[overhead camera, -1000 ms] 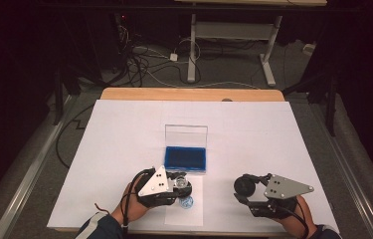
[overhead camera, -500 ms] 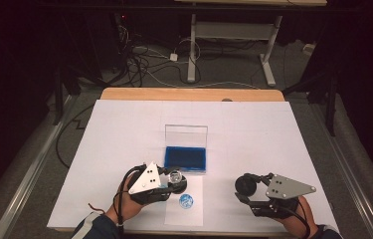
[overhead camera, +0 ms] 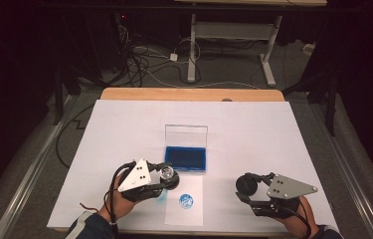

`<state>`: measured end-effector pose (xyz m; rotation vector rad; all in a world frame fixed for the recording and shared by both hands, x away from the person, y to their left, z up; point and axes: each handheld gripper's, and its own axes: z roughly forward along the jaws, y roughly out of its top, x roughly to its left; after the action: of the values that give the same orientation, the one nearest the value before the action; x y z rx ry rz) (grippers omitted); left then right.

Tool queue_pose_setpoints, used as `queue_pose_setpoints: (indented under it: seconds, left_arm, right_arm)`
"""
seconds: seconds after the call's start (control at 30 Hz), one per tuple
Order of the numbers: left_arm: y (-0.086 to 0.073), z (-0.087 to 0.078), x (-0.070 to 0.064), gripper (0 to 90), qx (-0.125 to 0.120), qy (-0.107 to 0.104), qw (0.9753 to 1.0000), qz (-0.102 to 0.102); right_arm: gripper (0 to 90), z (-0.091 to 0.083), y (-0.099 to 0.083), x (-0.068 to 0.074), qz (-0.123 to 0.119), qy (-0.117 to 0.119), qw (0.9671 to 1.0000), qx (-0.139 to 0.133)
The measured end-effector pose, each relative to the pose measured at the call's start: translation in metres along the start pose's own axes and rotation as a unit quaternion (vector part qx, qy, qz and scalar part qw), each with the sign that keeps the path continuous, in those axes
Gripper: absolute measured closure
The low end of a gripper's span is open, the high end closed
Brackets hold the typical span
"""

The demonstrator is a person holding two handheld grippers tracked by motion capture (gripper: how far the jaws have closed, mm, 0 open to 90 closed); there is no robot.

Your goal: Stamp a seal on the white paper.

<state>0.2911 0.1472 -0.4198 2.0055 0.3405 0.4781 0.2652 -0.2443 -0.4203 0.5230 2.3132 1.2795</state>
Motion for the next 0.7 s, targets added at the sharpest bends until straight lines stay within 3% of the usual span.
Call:
queue_pose_setpoints:
  seconds: [0.5, 0.7]
  left_arm:
    - [-0.008, -0.012, 0.006, 54.4, 0.007, 0.015, 0.9998, -0.009]
    - [-0.011, -0.017, 0.008, 54.4, -0.002, 0.018, 0.9997, -0.018]
  right_arm:
    - [37.8, 0.001, 0.001, -0.001, -0.001, 0.0, 1.0, -0.002]
    - [37.8, 0.005, 0.001, -0.002, 0.002, 0.005, 1.0, 0.0]
